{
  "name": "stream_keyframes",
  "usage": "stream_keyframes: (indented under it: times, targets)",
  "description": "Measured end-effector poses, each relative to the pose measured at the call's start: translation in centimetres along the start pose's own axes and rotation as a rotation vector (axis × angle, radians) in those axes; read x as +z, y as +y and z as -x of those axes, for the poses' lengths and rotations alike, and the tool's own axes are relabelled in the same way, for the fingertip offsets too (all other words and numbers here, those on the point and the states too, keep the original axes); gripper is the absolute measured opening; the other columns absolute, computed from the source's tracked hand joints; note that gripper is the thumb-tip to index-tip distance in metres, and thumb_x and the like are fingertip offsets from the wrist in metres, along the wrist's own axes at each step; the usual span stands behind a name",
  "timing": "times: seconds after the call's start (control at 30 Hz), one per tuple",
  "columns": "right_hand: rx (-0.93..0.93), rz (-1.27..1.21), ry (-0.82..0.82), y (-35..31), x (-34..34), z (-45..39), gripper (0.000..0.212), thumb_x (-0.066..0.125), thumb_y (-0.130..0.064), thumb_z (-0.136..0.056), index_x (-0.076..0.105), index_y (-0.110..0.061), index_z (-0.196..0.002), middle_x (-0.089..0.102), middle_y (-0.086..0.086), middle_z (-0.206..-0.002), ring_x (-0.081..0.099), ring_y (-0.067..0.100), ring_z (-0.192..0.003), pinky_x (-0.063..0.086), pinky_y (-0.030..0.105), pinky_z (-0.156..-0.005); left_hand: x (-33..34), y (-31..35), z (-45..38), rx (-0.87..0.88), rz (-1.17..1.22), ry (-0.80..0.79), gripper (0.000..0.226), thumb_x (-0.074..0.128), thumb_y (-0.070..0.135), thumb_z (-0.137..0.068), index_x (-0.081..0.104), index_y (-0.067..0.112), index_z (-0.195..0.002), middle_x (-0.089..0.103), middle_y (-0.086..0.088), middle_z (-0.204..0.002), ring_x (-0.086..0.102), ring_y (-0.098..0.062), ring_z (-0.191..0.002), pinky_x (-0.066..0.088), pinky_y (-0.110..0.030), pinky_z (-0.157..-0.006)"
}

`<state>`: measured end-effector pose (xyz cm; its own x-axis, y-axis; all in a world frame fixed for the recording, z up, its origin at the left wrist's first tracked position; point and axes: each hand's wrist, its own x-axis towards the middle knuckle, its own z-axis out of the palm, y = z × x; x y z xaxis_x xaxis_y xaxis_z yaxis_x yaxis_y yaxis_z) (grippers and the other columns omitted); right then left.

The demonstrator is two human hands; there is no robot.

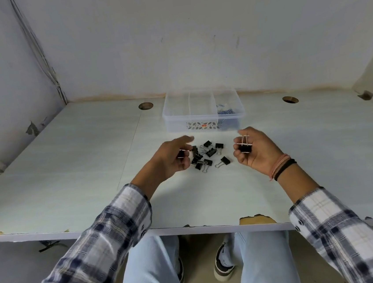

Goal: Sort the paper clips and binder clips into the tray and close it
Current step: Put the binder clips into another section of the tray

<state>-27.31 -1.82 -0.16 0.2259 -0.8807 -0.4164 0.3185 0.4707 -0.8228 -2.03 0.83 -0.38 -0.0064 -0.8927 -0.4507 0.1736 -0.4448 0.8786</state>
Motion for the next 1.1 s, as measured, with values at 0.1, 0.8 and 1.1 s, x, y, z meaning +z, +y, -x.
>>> stream_keyframes:
  times: [0.1,0.8,1.1]
  targets:
    - [-0.144,0.678,0.100,0.5,-0.1,-0.6,0.022,0.080,-0.017,-0.079,0.067,-0.002,-0.089,0.054,0.007,-0.074,0.048,0.015,-0.051,0.045,0.024,-0.046,0.2,-1.2,-0.8,0.312,-0.676,0.175,0.045,0.084,0.033,-0.078,0.065,-0.008,-0.079,0.050,-0.011,-0.069,0.041,-0.022,-0.059,0.038,-0.029,-0.052]
    - [-0.403,1.297,-0.124,1.6,-0.5,-0.8,0.046,0.081,-0.030,-0.080,0.066,-0.024,-0.123,0.062,0.000,-0.083,0.061,0.013,-0.073,0.057,0.028,-0.071,-0.4,-0.7,0.5,0.258,-0.195,-0.128,0.032,0.072,0.022,-0.091,0.067,-0.010,-0.090,0.029,-0.012,-0.073,0.029,-0.019,-0.061,0.035,-0.026,-0.054]
    - [-0.420,1.399,-0.226,1.9,0.9,-1.7,0.025,0.083,-0.026,-0.077,0.071,-0.017,-0.098,0.065,-0.002,-0.083,0.058,0.008,-0.073,0.046,0.011,-0.068,-0.3,0.0,1.1,-0.009,0.586,-0.290,0.032,0.042,0.008,-0.086,0.063,-0.002,-0.109,0.068,-0.020,-0.104,0.065,-0.026,-0.077,0.058,-0.028,-0.062]
